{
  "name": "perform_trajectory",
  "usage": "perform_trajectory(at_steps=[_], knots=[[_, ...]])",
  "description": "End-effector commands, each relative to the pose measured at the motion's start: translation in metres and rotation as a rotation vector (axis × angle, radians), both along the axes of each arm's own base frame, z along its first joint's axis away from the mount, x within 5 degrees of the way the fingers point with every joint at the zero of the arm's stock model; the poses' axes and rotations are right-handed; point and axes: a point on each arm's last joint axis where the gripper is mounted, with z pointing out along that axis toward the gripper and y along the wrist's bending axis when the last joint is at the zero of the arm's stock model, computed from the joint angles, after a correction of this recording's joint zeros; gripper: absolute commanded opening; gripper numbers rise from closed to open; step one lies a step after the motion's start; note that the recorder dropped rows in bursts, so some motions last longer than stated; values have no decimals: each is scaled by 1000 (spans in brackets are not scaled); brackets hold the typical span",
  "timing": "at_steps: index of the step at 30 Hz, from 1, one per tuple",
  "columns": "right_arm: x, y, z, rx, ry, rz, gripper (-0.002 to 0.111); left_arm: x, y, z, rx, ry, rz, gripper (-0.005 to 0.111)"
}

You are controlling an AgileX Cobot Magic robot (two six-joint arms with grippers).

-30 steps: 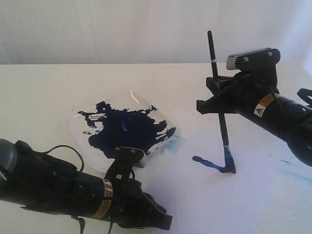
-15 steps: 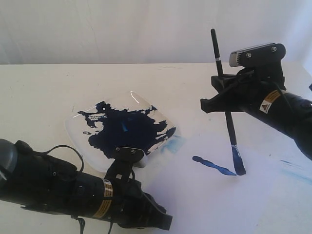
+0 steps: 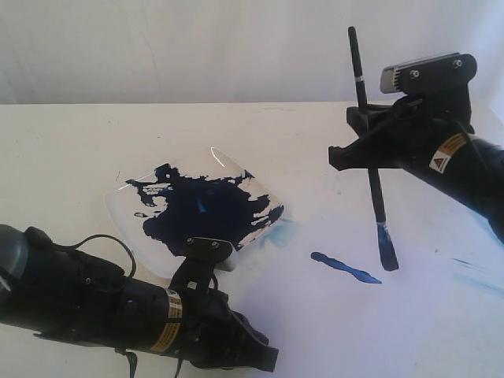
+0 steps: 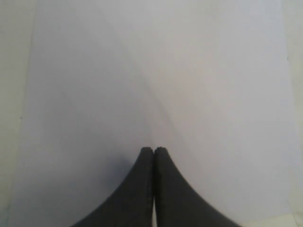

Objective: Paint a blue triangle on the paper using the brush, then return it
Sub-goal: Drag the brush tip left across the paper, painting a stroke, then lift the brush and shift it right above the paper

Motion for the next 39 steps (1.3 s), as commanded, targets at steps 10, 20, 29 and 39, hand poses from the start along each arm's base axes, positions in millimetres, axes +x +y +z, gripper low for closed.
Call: perform_trajectory(at_steps=[10,20,29,39], knots=[[-16,11,19,81,-30,175,0,-1,9,-9,90,-11,7,0],[-21,19,38,166,-94,385,0,-1,9,-9,90,-11,7,0],[-9,0,57,249,-81,726,0,-1,9,-9,91,-14,4,0],[28,-4,29,184,108,777,0,-1,9,-9,91,-14,4,0]])
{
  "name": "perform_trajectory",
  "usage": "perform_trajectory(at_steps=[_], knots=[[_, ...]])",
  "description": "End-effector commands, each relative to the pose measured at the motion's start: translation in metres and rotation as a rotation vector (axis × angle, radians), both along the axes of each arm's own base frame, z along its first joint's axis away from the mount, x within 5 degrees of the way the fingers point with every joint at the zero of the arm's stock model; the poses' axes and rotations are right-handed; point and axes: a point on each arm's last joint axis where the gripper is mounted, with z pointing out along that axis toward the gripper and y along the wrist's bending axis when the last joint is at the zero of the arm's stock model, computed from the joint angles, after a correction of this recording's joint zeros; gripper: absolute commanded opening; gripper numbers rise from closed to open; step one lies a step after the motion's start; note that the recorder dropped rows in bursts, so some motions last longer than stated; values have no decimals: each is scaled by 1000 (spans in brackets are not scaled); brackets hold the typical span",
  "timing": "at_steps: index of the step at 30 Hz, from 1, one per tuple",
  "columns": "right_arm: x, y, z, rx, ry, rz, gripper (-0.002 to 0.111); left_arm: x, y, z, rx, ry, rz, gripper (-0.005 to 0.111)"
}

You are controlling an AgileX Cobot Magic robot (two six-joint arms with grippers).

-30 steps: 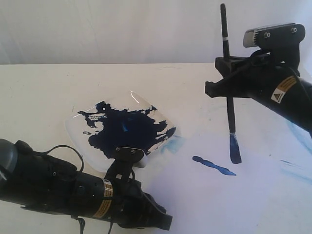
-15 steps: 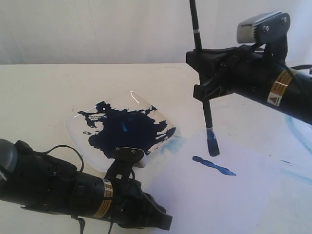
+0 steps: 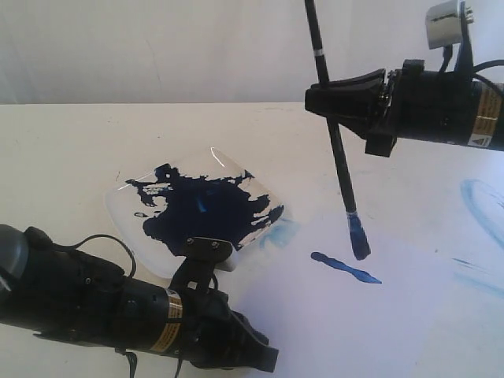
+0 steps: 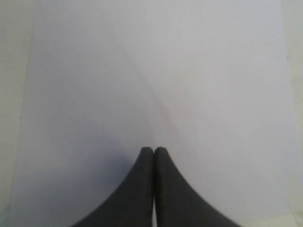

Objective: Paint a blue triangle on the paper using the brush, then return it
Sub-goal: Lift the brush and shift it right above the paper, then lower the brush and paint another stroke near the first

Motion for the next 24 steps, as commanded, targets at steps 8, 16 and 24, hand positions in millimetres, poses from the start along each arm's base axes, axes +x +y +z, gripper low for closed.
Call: perform_trajectory(at_steps=[8,16,24], knots=[[16,8,-8,66,67,-4,0,-1,9,-9,90,-12,6,0],[-6,37,-22,137,13,-11,0,-1,9,-9,90,-12,6,0],[-17,26,-39,170,-3,-202,0,-1,9,-9,90,-12,6,0]])
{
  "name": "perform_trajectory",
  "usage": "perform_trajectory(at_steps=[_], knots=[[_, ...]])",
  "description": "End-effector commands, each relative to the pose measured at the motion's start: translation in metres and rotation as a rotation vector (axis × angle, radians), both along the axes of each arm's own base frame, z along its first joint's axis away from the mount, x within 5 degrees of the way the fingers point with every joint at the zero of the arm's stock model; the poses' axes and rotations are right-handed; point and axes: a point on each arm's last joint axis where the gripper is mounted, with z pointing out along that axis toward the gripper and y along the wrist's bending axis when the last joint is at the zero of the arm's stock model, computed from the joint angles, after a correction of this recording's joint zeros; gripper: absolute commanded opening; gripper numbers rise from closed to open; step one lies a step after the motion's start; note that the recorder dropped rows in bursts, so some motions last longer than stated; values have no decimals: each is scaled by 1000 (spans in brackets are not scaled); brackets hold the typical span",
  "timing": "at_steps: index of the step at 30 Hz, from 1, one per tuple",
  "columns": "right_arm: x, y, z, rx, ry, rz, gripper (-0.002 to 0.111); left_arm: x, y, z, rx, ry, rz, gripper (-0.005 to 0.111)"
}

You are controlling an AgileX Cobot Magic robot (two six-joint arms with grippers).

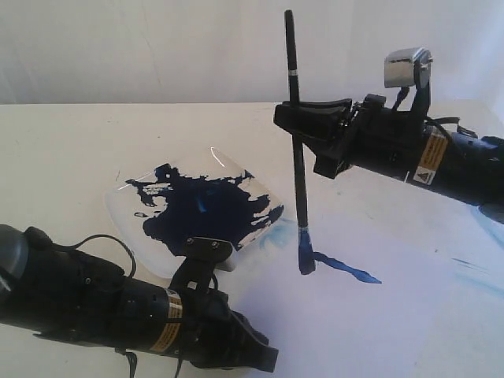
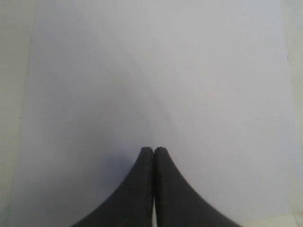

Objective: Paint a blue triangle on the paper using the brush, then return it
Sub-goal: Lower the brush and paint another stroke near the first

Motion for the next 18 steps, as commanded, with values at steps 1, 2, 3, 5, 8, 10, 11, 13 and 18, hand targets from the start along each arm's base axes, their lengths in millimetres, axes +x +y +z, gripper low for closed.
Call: perform_trajectory(at_steps=[1,2,3,5,8,10,11,13,18], knots=[[-9,-9,1,-23,-42,-112,0,-1,9,-9,90,-11,7,0],[-11,-13,1,-49,-39,-152,0,-1,9,-9,90,-11,7,0],[-15,-17,6,-63,-52,-192,0,-1,9,-9,90,-11,7,0],[-26,-24,15,-49,-80,-239,0,-1,9,-9,90,-11,7,0],[-38,-25,18,-49,-105,-274,0,-1,9,-9,90,-11,7,0],[-46,-24,17,-53,-108,-309,0,-1,9,-9,90,-11,7,0],[-49,-24,15,-55,-110,-311,0,-1,9,-9,90,-11,7,0],[-56,-20,14,-57,-139,-281,0,-1,9,-9,90,-11,7,0],[-62,-15,13,-42,-158,-234,0,-1,9,-9,90,-11,7,0]])
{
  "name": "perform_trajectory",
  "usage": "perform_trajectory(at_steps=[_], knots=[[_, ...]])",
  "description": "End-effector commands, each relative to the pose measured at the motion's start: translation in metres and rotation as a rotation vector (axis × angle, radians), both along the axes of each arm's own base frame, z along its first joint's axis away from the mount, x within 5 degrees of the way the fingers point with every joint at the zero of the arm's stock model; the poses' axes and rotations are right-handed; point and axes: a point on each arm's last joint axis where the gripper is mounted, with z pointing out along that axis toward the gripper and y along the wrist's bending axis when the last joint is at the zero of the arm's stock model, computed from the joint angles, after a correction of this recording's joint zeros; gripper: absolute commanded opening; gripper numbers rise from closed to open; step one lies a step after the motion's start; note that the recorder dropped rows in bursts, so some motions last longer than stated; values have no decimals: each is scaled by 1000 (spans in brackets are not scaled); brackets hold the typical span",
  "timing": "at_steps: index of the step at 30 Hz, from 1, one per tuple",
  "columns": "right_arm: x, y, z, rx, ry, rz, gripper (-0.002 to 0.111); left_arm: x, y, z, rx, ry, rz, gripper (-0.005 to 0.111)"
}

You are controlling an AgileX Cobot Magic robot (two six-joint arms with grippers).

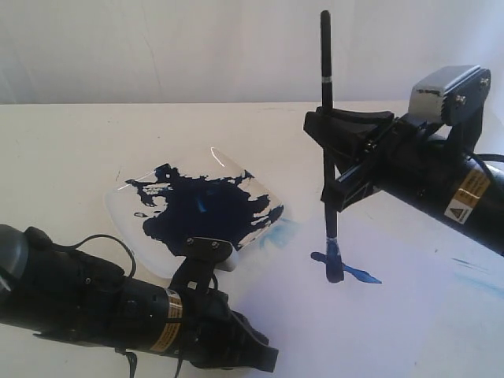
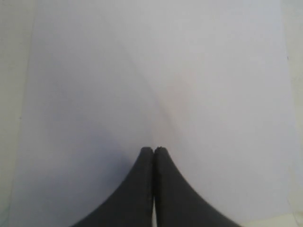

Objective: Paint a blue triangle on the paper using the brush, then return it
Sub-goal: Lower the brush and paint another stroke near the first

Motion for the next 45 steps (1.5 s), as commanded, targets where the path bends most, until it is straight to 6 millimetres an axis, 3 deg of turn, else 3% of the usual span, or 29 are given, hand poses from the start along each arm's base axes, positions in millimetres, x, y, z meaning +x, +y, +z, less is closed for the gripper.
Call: perform_trajectory(at_steps=[1,6,20,28,34,45], knots=[[-6,2,4,27,-42,27,0,-1,9,-9,90,-11,7,0],[-5,4,3,63,-58,51,0,-1,9,-9,90,-11,7,0],[6,12,-31,31,11,98,0,-1,9,-9,91,-13,4,0],[21,-2,-21,-25,26,231,0,-1,9,-9,92,-13,2,0],[25,1,-14,-46,20,294,0,-1,9,-9,92,-13,2,0],[27,7,-25,-54,44,307,0,-1,9,-9,92,-13,2,0]])
